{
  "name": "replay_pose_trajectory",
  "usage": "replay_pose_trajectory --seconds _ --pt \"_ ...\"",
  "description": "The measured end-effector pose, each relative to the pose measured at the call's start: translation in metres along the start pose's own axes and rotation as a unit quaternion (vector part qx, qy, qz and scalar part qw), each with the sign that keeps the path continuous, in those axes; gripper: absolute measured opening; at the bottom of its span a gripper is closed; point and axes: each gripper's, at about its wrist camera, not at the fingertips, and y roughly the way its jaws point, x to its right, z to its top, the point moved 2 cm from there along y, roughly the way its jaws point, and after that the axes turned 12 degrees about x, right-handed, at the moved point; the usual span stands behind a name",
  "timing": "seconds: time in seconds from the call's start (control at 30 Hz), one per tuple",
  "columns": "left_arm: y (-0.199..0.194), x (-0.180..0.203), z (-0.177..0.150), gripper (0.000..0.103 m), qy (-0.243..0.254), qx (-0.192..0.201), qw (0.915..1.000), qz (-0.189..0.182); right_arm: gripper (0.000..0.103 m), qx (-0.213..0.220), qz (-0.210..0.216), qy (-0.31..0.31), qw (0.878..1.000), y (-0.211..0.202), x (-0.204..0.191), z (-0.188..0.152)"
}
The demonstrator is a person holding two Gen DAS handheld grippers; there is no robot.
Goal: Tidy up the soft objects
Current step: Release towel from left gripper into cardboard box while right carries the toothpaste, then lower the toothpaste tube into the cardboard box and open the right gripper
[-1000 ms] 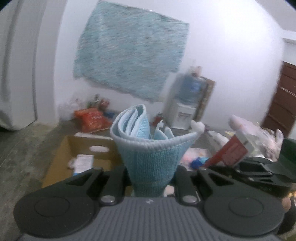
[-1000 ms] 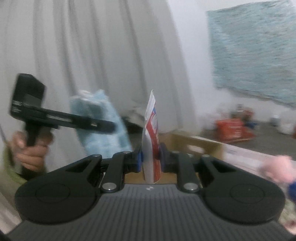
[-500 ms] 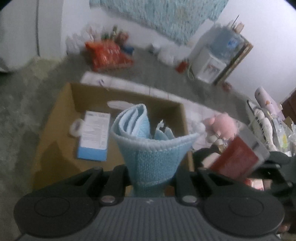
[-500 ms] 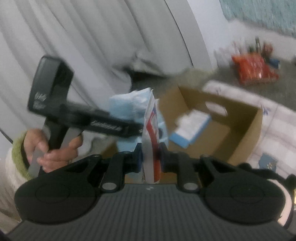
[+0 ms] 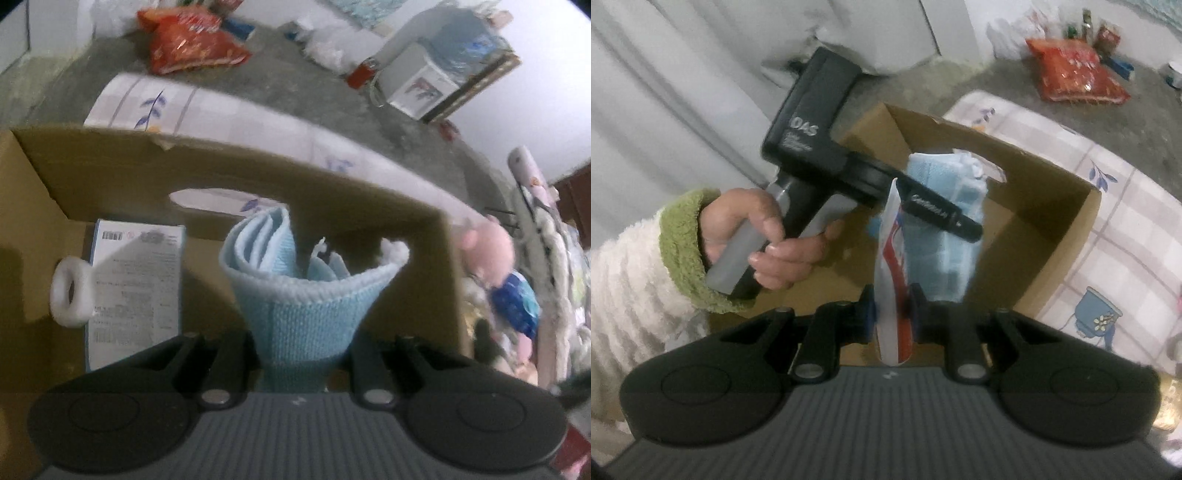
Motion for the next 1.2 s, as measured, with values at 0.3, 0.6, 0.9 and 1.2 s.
replay_pose_trajectory --seconds 0.3,0.6,0.9,1.2 --pt "0.041 -0.035 0.011 0.048 -0.042 -0.036 0.9984 0.013 0.020 -0.051 -0.071 0.008 0.996 0.046 0.011 0.014" --pt "0.044 -0.048 0.019 0.073 -0.060 -0.025 0.9970 0.040 0.022 -0.011 -0.136 -0.039 0.990 0.040 0.008 0.024" --pt "0.021 -0.037 0.025 0.086 -0.047 0.016 0.9973 0.054 0.022 0.039 -0.127 -0.047 0.990 0.011 0.007 0.019" --pt "-0.031 -0.019 0.026 0.084 -0.059 0.084 0.9940 0.038 0.022 0.136 -0.055 -0.037 0.988 -0.079 -0.020 -0.036"
